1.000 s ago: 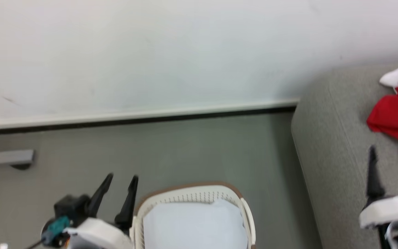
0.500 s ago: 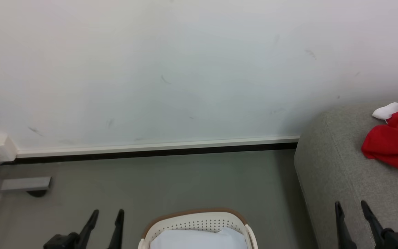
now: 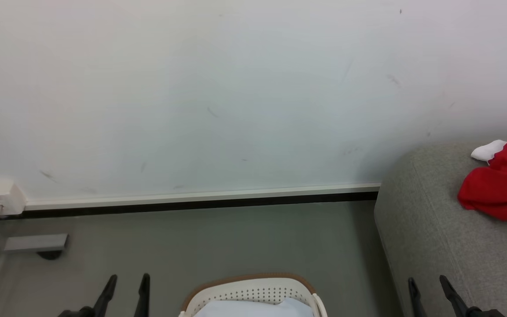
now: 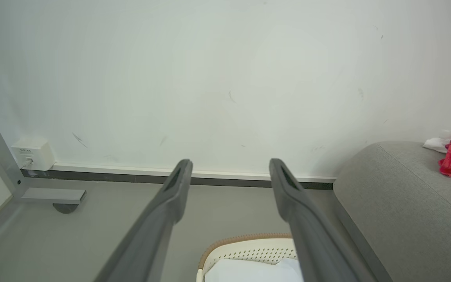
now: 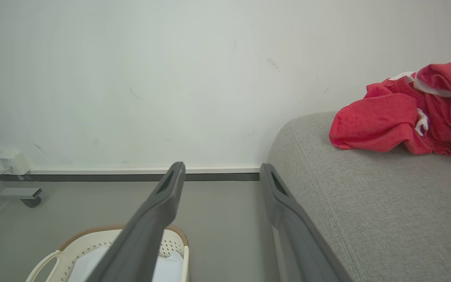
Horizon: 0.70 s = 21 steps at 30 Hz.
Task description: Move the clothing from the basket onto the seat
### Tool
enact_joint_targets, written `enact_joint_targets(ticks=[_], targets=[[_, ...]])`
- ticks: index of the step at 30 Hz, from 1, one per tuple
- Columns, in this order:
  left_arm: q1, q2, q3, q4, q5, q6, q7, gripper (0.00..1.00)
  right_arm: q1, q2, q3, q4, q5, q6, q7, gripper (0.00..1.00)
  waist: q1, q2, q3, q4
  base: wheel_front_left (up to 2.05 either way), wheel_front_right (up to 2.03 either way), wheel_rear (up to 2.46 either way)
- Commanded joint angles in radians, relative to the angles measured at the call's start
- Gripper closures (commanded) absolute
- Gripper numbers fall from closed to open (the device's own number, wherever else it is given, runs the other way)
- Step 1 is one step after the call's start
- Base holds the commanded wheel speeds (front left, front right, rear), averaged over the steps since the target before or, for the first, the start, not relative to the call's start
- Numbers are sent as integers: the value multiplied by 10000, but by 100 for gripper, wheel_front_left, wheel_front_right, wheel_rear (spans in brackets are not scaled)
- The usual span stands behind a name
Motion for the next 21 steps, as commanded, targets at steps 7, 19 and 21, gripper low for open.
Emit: enact_joint_targets(ticks=[7, 19, 21], targets=[[108, -301, 502, 154, 425, -286, -7, 0, -43, -26, 156, 106, 133, -23, -28, 0, 1, -1, -17, 36, 0, 0, 0], [124, -604, 736, 713, 517, -453, 16, 100, 123, 42, 236, 355, 113, 2, 56, 100, 1, -1, -34, 70, 0, 0, 0], [98, -617, 764, 771, 415, -454, 66, 100, 119, 47, 210, 389, 225, 2, 101, 100, 1, -1, -30, 72, 0, 0, 0]])
